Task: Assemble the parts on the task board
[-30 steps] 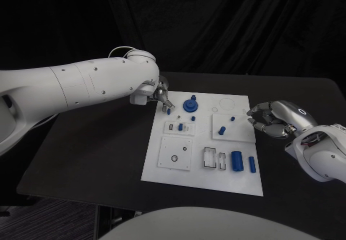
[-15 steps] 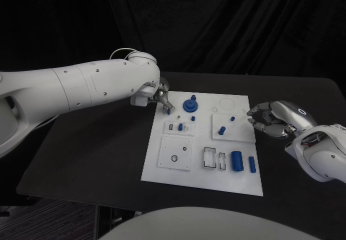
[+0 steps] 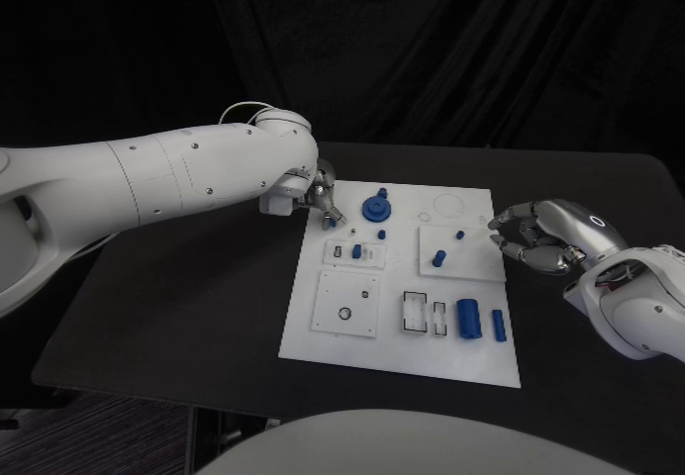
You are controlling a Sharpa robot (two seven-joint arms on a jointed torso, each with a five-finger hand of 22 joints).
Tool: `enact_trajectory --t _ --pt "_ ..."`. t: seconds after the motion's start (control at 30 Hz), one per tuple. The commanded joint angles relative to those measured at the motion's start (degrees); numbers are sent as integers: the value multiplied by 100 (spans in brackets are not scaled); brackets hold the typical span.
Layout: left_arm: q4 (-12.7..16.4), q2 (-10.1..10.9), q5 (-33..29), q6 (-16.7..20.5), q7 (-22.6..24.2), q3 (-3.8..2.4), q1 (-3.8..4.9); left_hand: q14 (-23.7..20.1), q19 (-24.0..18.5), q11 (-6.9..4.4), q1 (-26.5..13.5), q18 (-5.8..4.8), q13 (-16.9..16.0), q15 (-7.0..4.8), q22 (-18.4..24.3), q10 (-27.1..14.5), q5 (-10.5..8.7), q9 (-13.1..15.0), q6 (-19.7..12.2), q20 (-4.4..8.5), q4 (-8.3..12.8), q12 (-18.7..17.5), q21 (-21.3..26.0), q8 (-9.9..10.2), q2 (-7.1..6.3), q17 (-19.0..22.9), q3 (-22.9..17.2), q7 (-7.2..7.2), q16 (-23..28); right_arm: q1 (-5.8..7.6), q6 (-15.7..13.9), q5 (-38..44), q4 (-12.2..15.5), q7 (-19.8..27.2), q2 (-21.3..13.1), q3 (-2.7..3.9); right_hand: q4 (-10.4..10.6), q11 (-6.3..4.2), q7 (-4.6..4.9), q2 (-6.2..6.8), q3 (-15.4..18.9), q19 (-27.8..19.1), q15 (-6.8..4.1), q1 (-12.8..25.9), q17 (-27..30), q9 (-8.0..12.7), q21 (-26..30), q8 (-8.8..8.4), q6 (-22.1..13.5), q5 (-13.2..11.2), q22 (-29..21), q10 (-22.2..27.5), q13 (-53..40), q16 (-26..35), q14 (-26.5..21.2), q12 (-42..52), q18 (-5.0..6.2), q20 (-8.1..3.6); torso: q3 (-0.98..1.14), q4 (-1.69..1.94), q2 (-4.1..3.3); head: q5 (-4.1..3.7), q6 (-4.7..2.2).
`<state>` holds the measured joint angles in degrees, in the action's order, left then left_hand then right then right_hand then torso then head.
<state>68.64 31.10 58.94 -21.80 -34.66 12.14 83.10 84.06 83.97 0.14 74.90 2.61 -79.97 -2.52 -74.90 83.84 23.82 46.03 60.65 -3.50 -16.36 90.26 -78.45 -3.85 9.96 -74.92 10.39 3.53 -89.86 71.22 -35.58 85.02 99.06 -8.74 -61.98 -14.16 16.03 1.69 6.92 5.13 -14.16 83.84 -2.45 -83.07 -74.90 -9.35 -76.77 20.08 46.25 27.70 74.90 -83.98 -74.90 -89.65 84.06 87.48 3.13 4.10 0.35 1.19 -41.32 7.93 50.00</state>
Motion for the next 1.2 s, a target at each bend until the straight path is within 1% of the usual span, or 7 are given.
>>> enact_trajectory --t 0.03,0.13,0.37,0.77,0.93,1.17,1.2 --pt "14 -7 -8 88 3 -5 -13 594 -29 -44 69 18 -1003 -38 -1142 616 40 -4 30 -8 4 -26 18 -32 36 -1508 -32 4 -14 9 39 18 5 -106 -10 3 -13 31 3 -25 -35 66 46 30 -1467 5 31 18 44 23 1110 -374 -1197 6 583 -2 -11 5 -2 1 0 1 0" --pt "8 -4 -8 120 2 -5 -15 594 -29 -49 80 18 -1003 -43 -1141 616 44 -3 40 -4 0 -26 19 -35 54 -1508 -77 -2 -14 9 45 18 4 -107 -9 3 -13 31 3 -25 -35 66 46 30 -1467 5 31 18 44 23 1110 -374 -1197 6 583 -2 -11 5 -7 5 -1 2 0" --pt "-2 2 -7 160 -3 -5 -19 594 -31 -53 85 19 -1003 -49 -1140 616 -1 -4 41 2 -7 -26 25 -34 53 -1508 -136 -3 -14 9 74 18 -2 -114 4 3 -18 33 5 -29 -43 61 48 23 -1462 12 43 15 48 24 1107 -369 -1190 10 581 -7 -8 7 -9 -3 2 22 0" --pt "-56 -10 -7 225 -5 -5 -24 594 -39 -51 62 23 -1003 -50 -1135 616 -33 -4 39 5 -20 -26 41 -32 37 -1508 -161 1 -14 8 139 18 -11 -154 13 3 -18 33 5 -29 -43 61 48 23 -1462 12 43 15 48 24 1107 -369 -1190 10 581 -7 -8 7 -3 7 3 10 0" --pt "-68 -21 -8 233 -3 -5 -27 594 -39 -51 60 23 -1003 -50 -1134 616 -34 -5 34 6 -18 -26 42 -30 32 -1508 -167 2 -14 8 151 18 -12 -163 18 3 -18 33 5 -29 -43 61 48 23 -1462 12 43 15 48 24 1107 -369 -1190 10 581 -7 -8 7 -3 -2 0 21 0" --pt "-75 -32 -8 226 -1 -5 -33 594 -43 -60 89 24 -1003 -56 -1132 616 70 15 42 13 1 -26 53 -44 -33 -1508 -309 -12 -14 8 148 18 -14 -169 26 3 -16 36 9 -27 -45 54 50 26 -1448 19 62 11 47 23 1101 -359 -1176 24 577 -19 -4 8 -3 -6 -4 26 0" --pt "-78 -36 -8 230 0 -5 -35 594 -43 -69 109 25 -1003 -62 -1132 616 128 53 64 18 9 -26 56 -70 -78 -1508 -387 -24 -14 8 150 18 -15 -170 27 3 -16 37 9 -26 -45 51 51 26 -1445 19 69 10 47 22 1099 -355 -1171 27 576 -23 -3 9 -3 -8 -4 33 0"
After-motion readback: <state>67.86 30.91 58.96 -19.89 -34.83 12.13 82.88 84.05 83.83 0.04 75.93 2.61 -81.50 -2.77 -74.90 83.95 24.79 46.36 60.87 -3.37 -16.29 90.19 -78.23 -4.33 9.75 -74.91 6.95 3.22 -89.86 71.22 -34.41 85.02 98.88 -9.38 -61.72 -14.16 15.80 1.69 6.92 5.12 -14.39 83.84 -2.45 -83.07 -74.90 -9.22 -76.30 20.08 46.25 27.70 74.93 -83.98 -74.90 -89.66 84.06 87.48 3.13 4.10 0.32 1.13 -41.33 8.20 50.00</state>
